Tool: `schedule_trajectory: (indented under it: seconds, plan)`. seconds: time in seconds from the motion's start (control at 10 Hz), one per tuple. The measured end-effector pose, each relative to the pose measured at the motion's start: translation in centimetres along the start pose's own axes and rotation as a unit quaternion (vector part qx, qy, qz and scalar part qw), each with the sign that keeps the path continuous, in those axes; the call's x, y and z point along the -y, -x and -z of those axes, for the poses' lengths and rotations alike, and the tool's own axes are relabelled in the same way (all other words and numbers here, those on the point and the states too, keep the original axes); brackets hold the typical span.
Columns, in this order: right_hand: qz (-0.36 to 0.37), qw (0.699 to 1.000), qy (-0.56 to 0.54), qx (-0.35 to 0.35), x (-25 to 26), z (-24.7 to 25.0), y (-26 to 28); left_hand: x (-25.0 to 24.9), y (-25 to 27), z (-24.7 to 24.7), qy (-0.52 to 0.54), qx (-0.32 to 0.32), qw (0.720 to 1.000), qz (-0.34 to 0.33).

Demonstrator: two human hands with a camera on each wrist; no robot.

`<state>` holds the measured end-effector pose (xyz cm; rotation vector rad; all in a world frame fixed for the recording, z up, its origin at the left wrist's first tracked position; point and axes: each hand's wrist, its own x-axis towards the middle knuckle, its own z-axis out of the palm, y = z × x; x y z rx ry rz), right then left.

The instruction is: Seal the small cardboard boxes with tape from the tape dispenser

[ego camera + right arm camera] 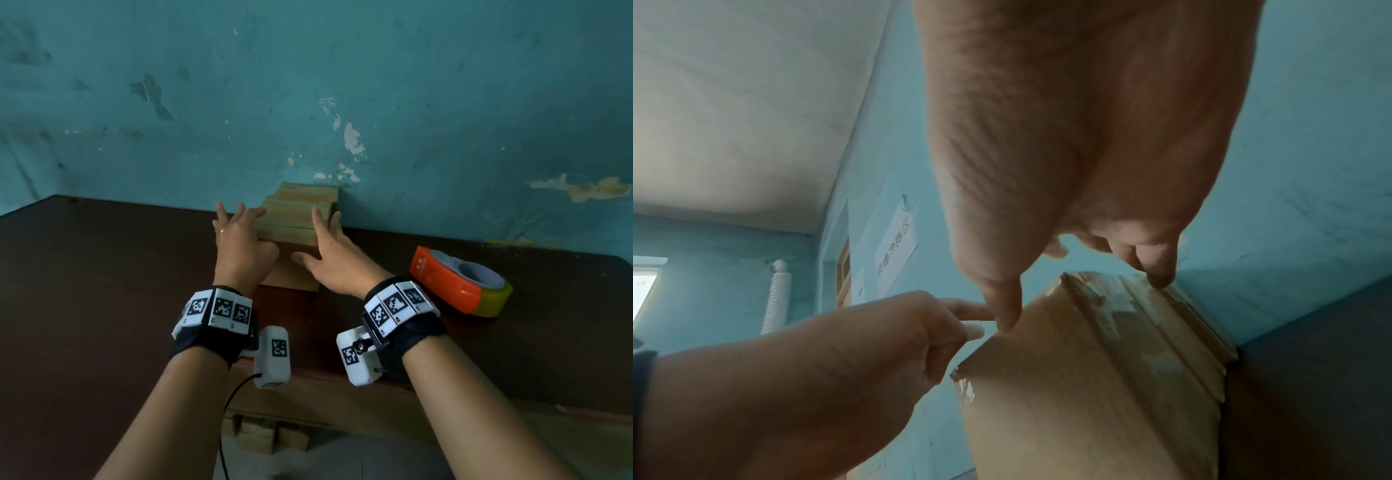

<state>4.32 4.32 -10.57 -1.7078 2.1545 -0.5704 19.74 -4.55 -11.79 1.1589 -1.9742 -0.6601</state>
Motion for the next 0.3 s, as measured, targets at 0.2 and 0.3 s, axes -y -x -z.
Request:
schedule_trajectory:
  seconds: [0.2,0.3]
  plan:
    - [-0.003,0.999,-0.022,-0.047,-0.5,1.8,2.2,-2.9,1.4,-0.1,-0.002,0.026,0.999,-0.039]
    - [-0.001,0.998,-0.022,-0.059,0.1,3.5,3.1,-5.6,1.8,0.5,0.022,0.051,0.997,-0.052]
